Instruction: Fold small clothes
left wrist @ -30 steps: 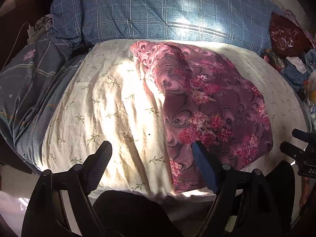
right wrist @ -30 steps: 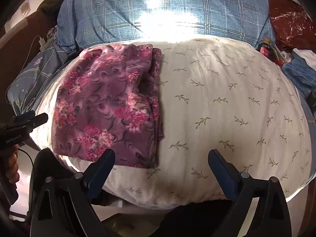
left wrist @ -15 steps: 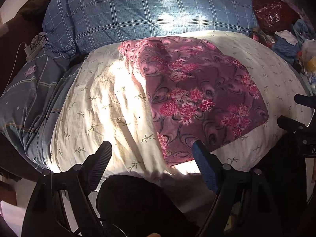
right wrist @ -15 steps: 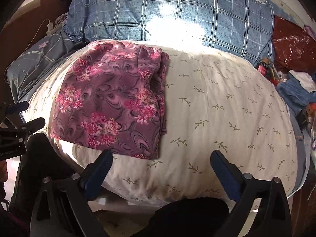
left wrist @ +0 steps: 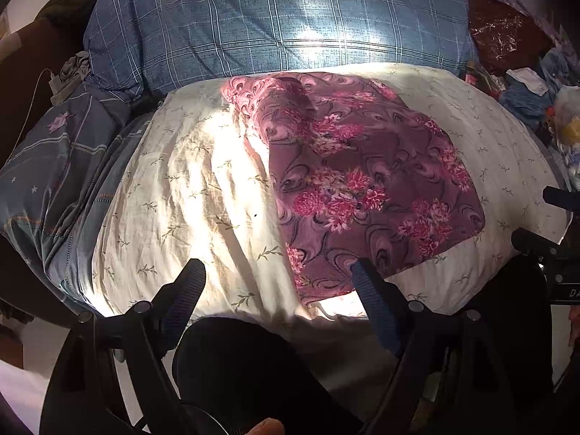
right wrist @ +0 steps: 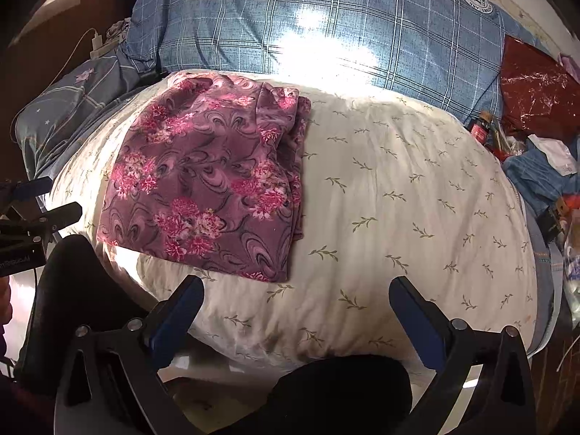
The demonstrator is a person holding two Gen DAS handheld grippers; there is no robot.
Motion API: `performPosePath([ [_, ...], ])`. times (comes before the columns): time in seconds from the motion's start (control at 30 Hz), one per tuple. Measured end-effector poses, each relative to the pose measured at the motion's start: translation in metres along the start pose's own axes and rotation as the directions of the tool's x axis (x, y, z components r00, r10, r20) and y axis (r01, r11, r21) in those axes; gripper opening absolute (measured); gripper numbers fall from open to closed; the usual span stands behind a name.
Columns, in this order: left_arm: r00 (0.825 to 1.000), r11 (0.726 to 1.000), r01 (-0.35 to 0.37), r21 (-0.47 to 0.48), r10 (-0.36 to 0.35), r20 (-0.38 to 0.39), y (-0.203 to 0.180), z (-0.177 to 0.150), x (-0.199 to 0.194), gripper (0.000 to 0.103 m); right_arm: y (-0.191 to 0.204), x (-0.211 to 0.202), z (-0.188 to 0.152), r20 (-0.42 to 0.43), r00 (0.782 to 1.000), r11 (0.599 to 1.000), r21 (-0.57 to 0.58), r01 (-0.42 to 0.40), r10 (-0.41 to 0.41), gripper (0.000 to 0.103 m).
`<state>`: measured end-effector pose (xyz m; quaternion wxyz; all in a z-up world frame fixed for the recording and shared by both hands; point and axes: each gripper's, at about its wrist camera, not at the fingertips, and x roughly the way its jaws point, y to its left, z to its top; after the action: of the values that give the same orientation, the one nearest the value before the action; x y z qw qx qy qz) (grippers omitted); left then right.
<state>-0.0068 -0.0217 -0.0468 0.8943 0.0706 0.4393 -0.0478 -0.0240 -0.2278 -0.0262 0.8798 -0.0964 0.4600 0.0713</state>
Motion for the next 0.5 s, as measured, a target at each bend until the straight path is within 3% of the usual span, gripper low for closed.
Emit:
performPosePath([
  [0.5,0.999,1.000,0.022,0.008,-0.022,-0.025,-0.0096,-0.0004,0.0040,0.084,-0.0064,0.0038,-0.0002,-0.012,1.000,1.000,0.025,0.010,-0.010,0.103],
])
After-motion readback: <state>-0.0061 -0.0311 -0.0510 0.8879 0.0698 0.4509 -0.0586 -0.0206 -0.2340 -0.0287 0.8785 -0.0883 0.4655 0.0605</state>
